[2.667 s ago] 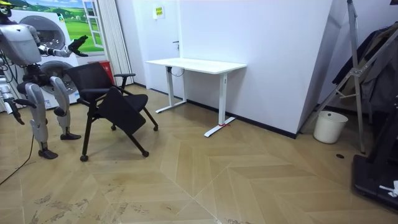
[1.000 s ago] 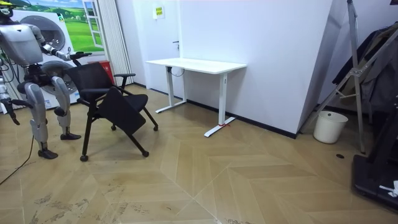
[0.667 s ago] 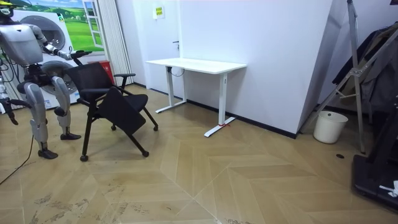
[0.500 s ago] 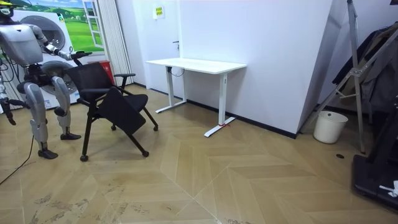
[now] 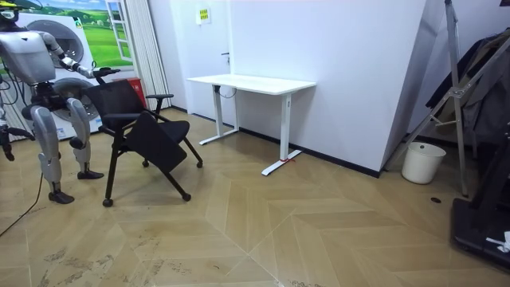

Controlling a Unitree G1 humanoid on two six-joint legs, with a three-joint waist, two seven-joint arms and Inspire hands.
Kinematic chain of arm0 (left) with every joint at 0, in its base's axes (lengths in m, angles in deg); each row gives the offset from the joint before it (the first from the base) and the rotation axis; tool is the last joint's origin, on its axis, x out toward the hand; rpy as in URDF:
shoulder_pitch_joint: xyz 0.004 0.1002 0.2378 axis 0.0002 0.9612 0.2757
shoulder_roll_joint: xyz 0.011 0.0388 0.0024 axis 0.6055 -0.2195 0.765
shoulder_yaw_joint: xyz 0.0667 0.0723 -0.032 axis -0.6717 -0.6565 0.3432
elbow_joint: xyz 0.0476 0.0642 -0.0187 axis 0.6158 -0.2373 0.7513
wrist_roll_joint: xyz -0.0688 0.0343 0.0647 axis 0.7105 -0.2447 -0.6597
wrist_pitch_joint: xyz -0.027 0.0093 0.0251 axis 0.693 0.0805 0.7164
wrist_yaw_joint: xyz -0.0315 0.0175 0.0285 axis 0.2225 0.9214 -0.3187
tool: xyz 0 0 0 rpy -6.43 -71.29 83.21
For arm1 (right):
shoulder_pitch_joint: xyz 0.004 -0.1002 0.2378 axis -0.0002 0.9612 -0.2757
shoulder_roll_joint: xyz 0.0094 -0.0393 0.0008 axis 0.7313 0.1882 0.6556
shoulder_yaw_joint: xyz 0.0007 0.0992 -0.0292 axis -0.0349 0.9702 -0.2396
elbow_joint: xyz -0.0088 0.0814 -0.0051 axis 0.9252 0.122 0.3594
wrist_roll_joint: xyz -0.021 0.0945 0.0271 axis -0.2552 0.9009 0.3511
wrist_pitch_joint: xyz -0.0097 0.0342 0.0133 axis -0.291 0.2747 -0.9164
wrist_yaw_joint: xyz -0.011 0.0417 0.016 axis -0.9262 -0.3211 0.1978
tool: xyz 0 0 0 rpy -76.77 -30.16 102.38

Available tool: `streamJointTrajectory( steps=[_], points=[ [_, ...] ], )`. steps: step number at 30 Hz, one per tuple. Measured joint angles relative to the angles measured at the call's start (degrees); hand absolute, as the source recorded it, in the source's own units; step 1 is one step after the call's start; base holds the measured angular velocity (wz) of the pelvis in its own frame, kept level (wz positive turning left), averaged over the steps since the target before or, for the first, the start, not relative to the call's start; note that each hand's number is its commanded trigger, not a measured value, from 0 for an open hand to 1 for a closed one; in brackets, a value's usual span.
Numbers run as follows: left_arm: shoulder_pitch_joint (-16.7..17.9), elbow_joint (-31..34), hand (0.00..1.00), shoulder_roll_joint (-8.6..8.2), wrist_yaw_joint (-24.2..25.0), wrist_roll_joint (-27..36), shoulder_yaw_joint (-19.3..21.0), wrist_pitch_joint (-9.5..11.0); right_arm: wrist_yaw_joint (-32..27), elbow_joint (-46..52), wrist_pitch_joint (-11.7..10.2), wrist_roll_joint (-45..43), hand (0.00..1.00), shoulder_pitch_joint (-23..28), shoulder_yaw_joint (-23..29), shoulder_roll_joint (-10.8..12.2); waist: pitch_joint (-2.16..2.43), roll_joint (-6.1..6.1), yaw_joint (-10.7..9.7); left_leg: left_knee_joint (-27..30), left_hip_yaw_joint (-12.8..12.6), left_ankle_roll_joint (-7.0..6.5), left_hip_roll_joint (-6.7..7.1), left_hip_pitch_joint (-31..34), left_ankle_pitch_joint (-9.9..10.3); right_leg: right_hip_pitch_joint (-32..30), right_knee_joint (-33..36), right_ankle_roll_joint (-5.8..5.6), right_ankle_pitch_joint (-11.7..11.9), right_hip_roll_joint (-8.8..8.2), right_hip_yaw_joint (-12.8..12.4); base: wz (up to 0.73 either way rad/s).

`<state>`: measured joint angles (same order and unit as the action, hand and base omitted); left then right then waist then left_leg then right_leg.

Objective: Push chair

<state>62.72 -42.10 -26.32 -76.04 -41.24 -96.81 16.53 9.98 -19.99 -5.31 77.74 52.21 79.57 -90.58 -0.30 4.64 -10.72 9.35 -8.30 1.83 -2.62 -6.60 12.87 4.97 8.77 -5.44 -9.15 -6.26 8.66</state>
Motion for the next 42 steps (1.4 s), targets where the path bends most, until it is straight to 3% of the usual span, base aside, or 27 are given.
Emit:
streamJointTrajectory(
  steps=[5,11,14,16,26,33,42],
  points=[
    [-0.1,-0.4,0.00,0.00,0.0,0.0,0.0,0.1,0.3,0.0,0.0,-1.8,0.00,0.3,0.0,0.0,0.00,0.00,0.0,0.0,-0.2,0.00,-0.09,0.0,0.0,0.0,0.0,0.07,0.0,0.15,-0.7,0.00],
    [-2.6,-5.1,0.00,0.01,0.0,0.1,0.1,0.1,1.1,0.1,0.3,-3.2,0.00,0.4,0.7,-0.2,0.21,0.29,0.0,0.0,-0.6,0.00,-0.32,-0.2,0.0,-0.1,0.0,0.28,0.2,0.40,-1.1,-0.03],
    [-4.1,-8.6,0.00,0.00,0.0,2.6,0.1,-0.3,1.0,1.5,0.8,-4.4,0.00,0.6,1.2,-0.2,0.34,0.49,-0.1,0.0,-0.9,0.00,-0.45,-0.3,0.0,-0.1,0.0,0.36,0.4,0.50,-1.2,-0.02],
    [-5.4,-11.1,0.00,0.01,0.0,5.6,0.2,-1.5,1.0,2.0,0.8,-4.5,0.00,0.7,1.6,-0.2,0.41,0.59,-0.2,0.0,-0.9,0.00,-0.62,-0.3,0.0,-0.1,0.0,0.47,0.5,0.67,-1.3,0.00],
    [-5.6,-14.9,0.00,0.00,0.0,12.3,0.6,-2.0,0.2,2.0,0.8,-4.5,0.00,1.1,4.6,-0.1,0.32,0.54,-0.4,0.0,-1.8,0.00,-0.68,-1.2,0.0,0.1,0.2,0.50,0.5,0.77,-2.4,-0.05],
    [-6.3,-17.8,0.00,-0.15,0.0,13.3,0.6,-2.0,-0.6,2.6,0.8,-4.4,0.00,1.1,4.6,-0.1,0.01,0.28,-1.8,-1.0,-3.0,0.01,-0.82,-2.0,0.0,-0.3,0.9,0.50,0.5,1.14,-3.8,-0.09],
    [-7.3,-20.0,0.00,-0.34,0.0,13.3,0.6,-1.7,-0.3,2.6,0.8,-4.0,0.00,0.9,4.6,0.2,-0.06,0.17,-1.8,-1.1,-3.3,0.02,-0.91,-2.1,0.0,-0.5,0.9,0.53,0.5,1.25,-4.0,-0.01]
  ],
)
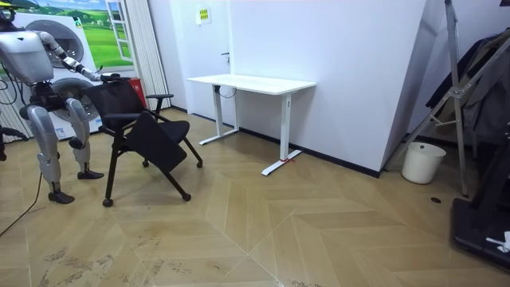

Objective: Push chair

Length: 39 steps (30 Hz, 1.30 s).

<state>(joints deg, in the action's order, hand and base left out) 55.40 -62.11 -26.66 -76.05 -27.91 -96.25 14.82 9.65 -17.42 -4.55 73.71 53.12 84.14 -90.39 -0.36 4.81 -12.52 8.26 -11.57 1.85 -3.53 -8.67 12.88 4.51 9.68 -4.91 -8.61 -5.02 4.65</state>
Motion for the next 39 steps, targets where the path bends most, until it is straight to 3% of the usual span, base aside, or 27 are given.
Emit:
streamJointTrajectory(
  steps=[9,16,23,29,35,36,37,38,39],
  points=[
    [-0.1,0.0,0.00,0.17,0.2,-1.5,-1.1,-0.5,-0.1,-0.4,-0.1,0.3,0.00,-0.6,-0.2,0.2,0.09,0.28,-0.7,0.0,0.0,0.00,-0.02,0.1,0.0,-0.2,0.1,0.04,0.0,0.01,0.0,0.00],
    [-0.2,-0.1,0.00,0.41,0.7,-1.5,-1.6,-1.0,0.0,-0.6,-0.1,0.5,0.00,-0.8,-0.4,0.1,-0.24,1.40,-1.3,0.0,0.0,0.00,-0.02,0.4,0.0,-0.6,0.2,0.05,0.0,0.01,0.0,0.00],
    [-0.7,-1.5,0.00,0.39,0.8,-1.5,-1.6,-0.8,0.3,-0.8,-0.1,0.4,0.00,-1.2,-0.2,0.1,-0.28,1.43,-1.3,0.0,-0.1,0.00,-0.02,0.3,0.0,-0.5,0.2,0.05,0.0,0.01,-0.1,0.00],
    [-1.2,-1.9,0.00,0.42,2.1,-2.6,-2.0,-2.2,0.2,-0.7,0.0,0.3,0.00,-1.2,-0.2,-0.1,-0.27,1.41,-1.4,0.2,-0.2,0.00,0.00,0.3,0.0,-0.5,0.2,0.04,0.0,0.01,-0.3,0.00],
    [-2.9,-3.6,0.00,0.41,2.6,-2.9,-3.6,-5.1,-0.3,-0.7,0.1,-0.2,0.00,-1.4,-0.2,-0.7,-0.26,1.39,-1.5,0.5,-0.2,-0.05,0.02,0.3,0.0,-0.4,0.2,0.04,0.0,0.00,-0.5,0.00],
    [-3.0,-3.7,0.11,0.40,2.6,-2.8,-3.8,-5.6,-0.5,-0.7,0.1,-0.2,0.00,-1.5,-0.2,-0.7,-0.24,1.37,-1.5,0.5,-0.2,-0.05,0.02,0.3,0.0,-0.4,0.3,0.04,0.0,0.00,-0.6,0.00],
    [-3.2,-4.0,0.75,0.35,2.5,-2.8,-3.9,-5.9,-0.8,-0.7,0.1,-0.2,0.00,-1.6,-0.2,-0.7,-0.24,1.36,-1.6,0.6,-0.2,-0.06,0.03,0.3,0.0,-0.4,0.3,0.04,0.0,0.00,-0.7,0.00],
    [-3.2,-4.1,1.00,0.35,2.5,-2.8,-3.9,-5.9,-1.0,-0.7,0.2,-0.2,0.00,-1.6,-0.2,-0.7,-0.24,1.36,-1.6,0.6,-0.2,-0.06,0.04,0.3,0.0,-0.4,0.3,0.04,0.0,0.00,-0.7,0.00],
    [-3.2,-4.5,1.00,0.28,2.5,-2.8,-3.9,-6.2,-1.4,-0.7,0.4,-0.1,0.00,-1.8,-0.2,-0.7,-0.22,1.32,-1.7,0.7,-0.2,-0.06,0.05,0.3,0.0,-0.4,0.4,0.04,0.0,0.00,-0.8,0.00]
  ],
)
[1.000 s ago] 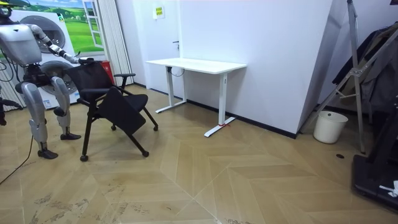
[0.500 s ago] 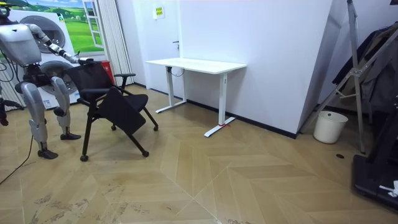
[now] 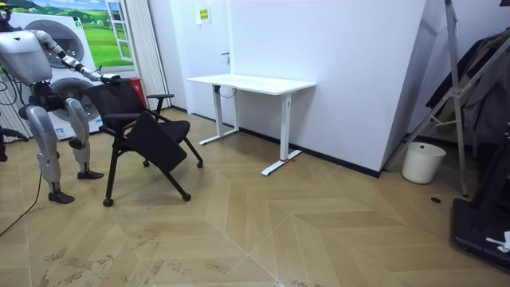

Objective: Push chair

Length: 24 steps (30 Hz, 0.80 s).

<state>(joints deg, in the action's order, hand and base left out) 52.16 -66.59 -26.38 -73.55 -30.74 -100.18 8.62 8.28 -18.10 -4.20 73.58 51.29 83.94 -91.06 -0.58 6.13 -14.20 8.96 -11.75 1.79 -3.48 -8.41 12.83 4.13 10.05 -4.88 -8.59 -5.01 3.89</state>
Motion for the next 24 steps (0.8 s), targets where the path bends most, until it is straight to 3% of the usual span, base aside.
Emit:
streamJointTrajectory(
  steps=[18,24],
  points=[
    [-1.1,-1.8,1.00,-0.02,0.0,-2.0,-1.0,-1.5,-0.5,-0.1,1.7,1.9,0.00,-0.4,0.0,-0.2,0.19,-0.13,-0.2,0.1,-0.1,-0.12,0.08,-0.1,-0.1,-0.1,0.1,0.03,0.3,0.06,-0.5,0.00],
    [-1.0,-1.5,1.00,-0.02,-0.2,-2.6,-1.3,-2.1,3.2,-3.3,2.6,5.2,0.00,-0.4,-1.2,-0.4,0.57,-0.51,-0.1,0.0,0.0,-0.16,0.11,-0.2,-0.2,-0.1,-0.1,0.05,0.3,0.05,-0.6,0.00]
  ],
)
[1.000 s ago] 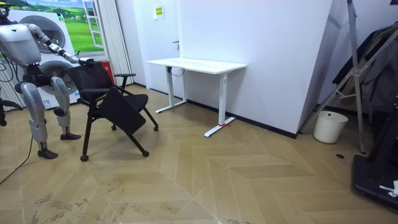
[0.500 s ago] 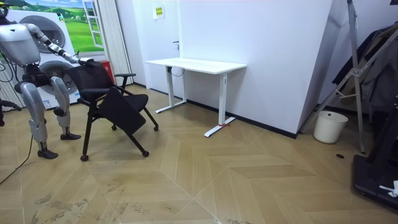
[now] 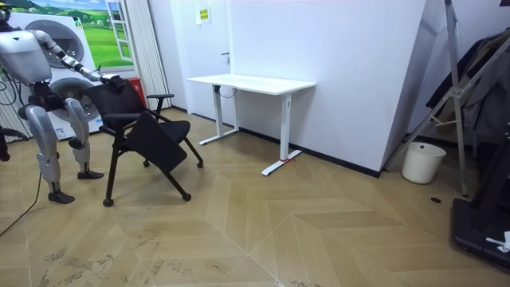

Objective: Push chair

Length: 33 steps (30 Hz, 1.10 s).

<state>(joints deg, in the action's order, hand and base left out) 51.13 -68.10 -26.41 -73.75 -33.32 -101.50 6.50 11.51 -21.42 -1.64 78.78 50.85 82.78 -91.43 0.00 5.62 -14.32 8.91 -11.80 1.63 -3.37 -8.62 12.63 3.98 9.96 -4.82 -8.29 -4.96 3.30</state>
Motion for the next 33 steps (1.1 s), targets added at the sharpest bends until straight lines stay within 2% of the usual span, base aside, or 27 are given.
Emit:
streamJointTrajectory(
  steps=[3,5,6,10,14,16,17,19,23,26,28,30,33],
  points=[
    [0.0,0.3,1.00,-0.28,0.1,-1.1,0.1,-0.6,1.4,-2.1,1.4,3.7,0.00,-0.2,0.1,0.0,0.17,-0.02,0.1,-0.2,-0.2,0.00,0.00,-0.1,0.0,0.1,0.0,0.00,0.0,0.07,-0.5,-0.03],
    [0.1,0.3,1.00,-0.50,0.1,-0.8,0.2,-0.7,2.1,-3.2,1.9,9.3,0.00,0.4,0.3,0.0,0.22,0.09,0.2,-0.2,-0.5,0.00,0.00,-0.2,0.0,0.2,0.1,0.00,0.0,0.19,-1.2,-0.07],
    [0.1,0.3,1.00,-0.52,0.2,-0.8,0.4,-0.8,2.6,-3.9,2.2,15.0,0.00,1.0,1.6,0.3,0.21,0.06,0.0,-0.2,-0.6,0.00,-0.01,-0.2,0.0,0.2,0.1,0.04,0.1,0.24,-1.4,-0.04],
    [0.2,0.0,1.00,-0.50,-0.2,-1.1,0.6,-1.3,2.8,-4.5,3.4,31.1,0.00,3.5,9.4,0.7,0.21,0.06,-0.8,-0.3,-0.9,0.00,0.00,-0.2,0.0,-0.3,0.0,0.02,0.0,0.26,-1.7,-0.02],
    [1.1,0.0,1.00,-0.10,-0.7,-0.4,1.9,-1.3,0.7,-4.0,3.3,39.4,0.00,5.2,17.8,0.6,0.20,0.09,-1.6,-0.3,-2.0,-0.01,-0.01,0.0,0.0,-1.3,1.0,0.02,0.0,0.52,-3.5,-0.15],
    [2.0,-0.2,1.00,0.06,-1.7,0.3,3.6,-1.5,-2.6,-1.6,3.1,42.4,0.00,4.9,22.2,0.2,0.18,-0.46,-3.0,-0.3,-2.9,-0.02,0.11,0.1,0.0,-2.6,2.6,-0.02,-0.2,0.53,-4.4,-0.21],
    [2.0,-0.4,1.00,0.10,-1.8,0.3,4.0,-1.7,-3.6,-0.8,3.1,42.7,0.00,4.8,23.0,0.2,0.22,-0.66,-3.1,-0.3,-3.2,-0.03,0.12,0.1,0.0,-3.0,2.9,-0.03,-0.3,0.53,-4.7,-0.18],
    [1.9,-1.6,1.00,0.60,-2.6,0.3,4.8,-1.7,-8.0,3.1,2.1,43.4,0.00,4.1,25.8,0.2,0.28,-1.35,-4.5,-0.3,-3.5,-0.05,0.11,0.3,0.0,-3.2,2.8,-0.05,-0.3,0.54,-5.0,-0.10],
    [1.9,-2.1,1.00,1.77,-3.0,0.9,5.0,-1.6,-16.1,15.9,0.3,42.7,0.00,4.0,26.8,0.2,0.35,-1.40,-6.0,0.0,-4.0,-0.13,0.20,1.1,0.0,-4.3,3.8,-0.07,-0.3,0.56,-5.6,-0.06],
    [1.8,-2.1,1.00,2.29,-3.0,0.5,6.0,0.0,-21.8,25.0,-2.3,39.1,0.00,3.0,28.9,-0.7,0.33,-1.49,-6.0,0.6,-4.3,-0.13,0.16,1.7,0.0,-5.2,4.1,-0.06,-0.2,0.72,-6.3,-0.06],
    [1.7,-2.1,1.00,3.39,-3.9,0.8,6.0,1.3,-26.1,32.8,-4.4,33.5,0.00,2.6,28.9,-1.3,0.24,-1.62,-6.1,0.8,-4.5,-0.13,0.15,2.6,0.0,-6.4,4.7,-0.06,-0.2,0.73,-6.5,-0.04],
    [1.5,-2.1,1.00,3.76,-4.0,0.8,6.0,1.7,-28.8,37.6,-5.9,27.1,0.00,1.8,28.8,-1.7,0.20,-1.68,-6.1,0.9,-4.5,-0.13,0.14,3.0,0.0,-6.7,4.7,-0.05,-0.2,0.74,-6.5,0.00],
    [1.1,-1.7,1.00,4.17,-3.9,1.0,6.1,2.0,-33.0,44.8,-6.9,19.2,0.00,0.4,28.0,-2.1,0.00,-1.99,-5.9,0.7,-4.5,-0.13,0.16,3.2,0.0,-7.0,4.7,-0.10,-0.3,0.74,-6.6,0.00]
  ],
)
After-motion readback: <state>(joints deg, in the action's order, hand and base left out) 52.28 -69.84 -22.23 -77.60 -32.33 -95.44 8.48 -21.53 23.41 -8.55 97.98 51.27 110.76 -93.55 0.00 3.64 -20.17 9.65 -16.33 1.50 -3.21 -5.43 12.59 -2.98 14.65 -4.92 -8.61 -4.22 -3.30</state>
